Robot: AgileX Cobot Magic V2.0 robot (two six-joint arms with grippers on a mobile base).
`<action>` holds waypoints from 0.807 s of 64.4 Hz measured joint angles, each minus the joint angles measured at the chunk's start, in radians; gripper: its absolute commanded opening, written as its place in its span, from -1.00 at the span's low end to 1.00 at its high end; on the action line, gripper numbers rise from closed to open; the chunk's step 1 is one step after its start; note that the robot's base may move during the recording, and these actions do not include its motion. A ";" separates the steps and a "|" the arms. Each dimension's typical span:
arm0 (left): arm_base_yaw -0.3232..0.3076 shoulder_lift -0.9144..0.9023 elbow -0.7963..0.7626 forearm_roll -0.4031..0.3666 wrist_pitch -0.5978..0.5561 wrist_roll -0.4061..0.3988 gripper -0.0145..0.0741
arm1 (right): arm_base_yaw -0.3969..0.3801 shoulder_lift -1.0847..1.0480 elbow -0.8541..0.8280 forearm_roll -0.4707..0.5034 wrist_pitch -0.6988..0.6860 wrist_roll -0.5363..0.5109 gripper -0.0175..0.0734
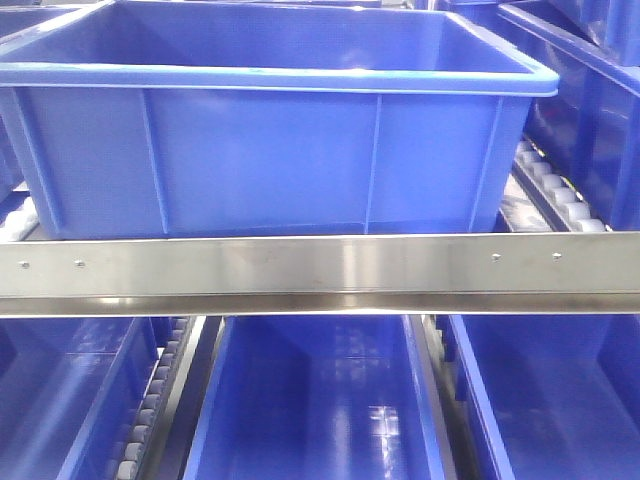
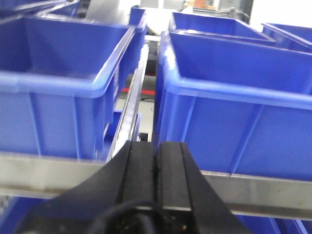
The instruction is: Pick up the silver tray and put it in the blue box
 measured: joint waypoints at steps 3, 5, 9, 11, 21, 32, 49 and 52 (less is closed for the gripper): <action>0.002 0.000 0.005 -0.013 0.000 0.000 -0.91 | 0.000 0.000 0.000 0.000 0.000 0.000 -0.51; 0.003 0.000 0.005 -0.018 0.000 0.000 -0.91 | 0.000 0.000 0.000 0.000 0.000 0.000 -0.51; 0.004 0.000 0.005 -0.021 0.000 0.000 -0.91 | 0.000 0.000 0.000 0.000 0.000 0.000 -0.51; 0.004 0.000 0.005 -0.024 0.000 0.000 -0.91 | 0.000 0.000 0.000 0.000 0.000 0.000 -0.51; 0.006 0.000 0.005 -0.024 -0.017 0.000 -0.91 | 0.000 0.000 0.000 0.000 0.002 0.000 -0.51; 0.006 0.000 0.005 -0.017 -0.029 -0.006 -0.91 | 0.000 0.000 0.000 0.000 0.002 0.000 -0.51; 0.006 0.000 0.005 -0.005 -0.031 -0.007 -0.91 | 0.000 0.000 0.000 0.000 0.003 0.000 -0.51; 0.006 0.000 0.005 -0.005 -0.031 -0.007 -0.91 | 0.000 0.000 0.000 0.000 0.003 -0.002 -0.51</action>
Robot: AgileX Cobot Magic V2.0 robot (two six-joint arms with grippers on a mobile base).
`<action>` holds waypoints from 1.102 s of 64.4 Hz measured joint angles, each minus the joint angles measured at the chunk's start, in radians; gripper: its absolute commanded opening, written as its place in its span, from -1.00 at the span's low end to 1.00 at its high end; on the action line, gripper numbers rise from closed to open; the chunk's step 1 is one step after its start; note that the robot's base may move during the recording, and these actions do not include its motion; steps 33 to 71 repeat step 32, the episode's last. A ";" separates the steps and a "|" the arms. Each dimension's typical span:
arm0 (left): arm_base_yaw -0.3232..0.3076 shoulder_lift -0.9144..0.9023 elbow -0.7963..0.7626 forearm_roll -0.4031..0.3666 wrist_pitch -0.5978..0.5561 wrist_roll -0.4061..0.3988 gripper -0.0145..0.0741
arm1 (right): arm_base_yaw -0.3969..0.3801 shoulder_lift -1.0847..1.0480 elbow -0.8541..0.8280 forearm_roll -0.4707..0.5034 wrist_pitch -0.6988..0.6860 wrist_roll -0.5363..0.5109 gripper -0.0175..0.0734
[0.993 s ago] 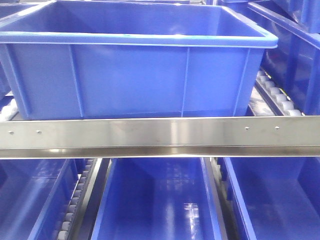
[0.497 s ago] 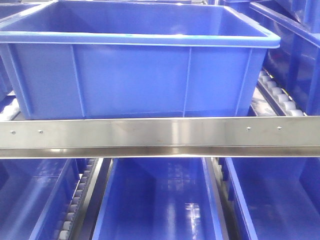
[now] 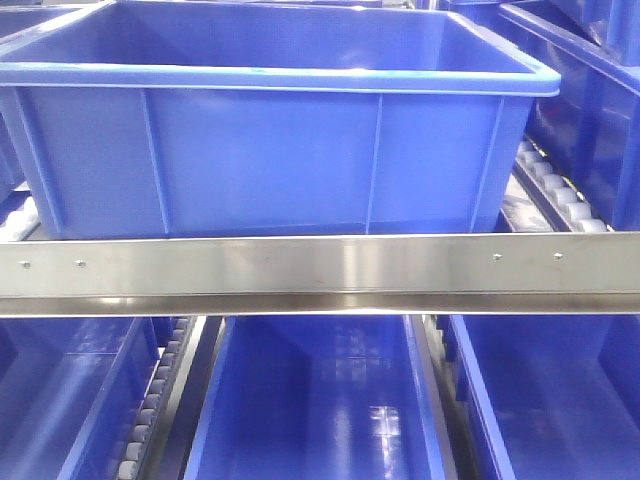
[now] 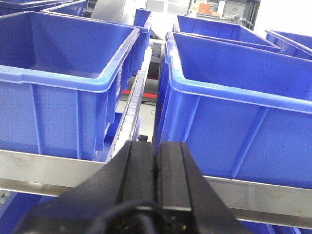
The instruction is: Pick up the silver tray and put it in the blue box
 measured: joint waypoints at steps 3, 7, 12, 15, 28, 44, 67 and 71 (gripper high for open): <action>0.000 0.000 0.000 0.000 0.000 -0.002 -0.91 | 0.000 0.000 0.000 0.000 0.000 0.000 -0.51; 0.000 0.000 0.000 0.000 0.000 -0.002 -0.91 | 0.000 0.000 0.000 0.000 0.000 0.000 -0.51; 0.000 0.000 0.000 0.000 0.000 -0.002 -0.91 | 0.000 0.000 0.000 0.000 0.000 0.000 -0.51; 0.000 0.000 0.000 0.000 0.000 -0.002 -0.91 | 0.000 0.000 0.000 0.000 0.000 0.000 -0.51; 0.000 0.000 0.000 0.002 0.000 -0.002 -0.91 | 0.000 0.000 0.000 0.000 0.000 0.000 -0.51; 0.000 0.000 0.000 0.002 0.000 -0.002 -0.91 | 0.000 0.000 0.000 0.000 0.000 0.000 -0.51; 0.000 0.000 0.000 0.002 0.000 -0.002 -0.91 | 0.000 0.000 0.000 0.000 0.000 0.000 -0.51; 0.000 0.000 0.000 0.002 0.000 -0.002 -0.91 | 0.000 0.000 0.000 0.000 0.000 0.000 -0.51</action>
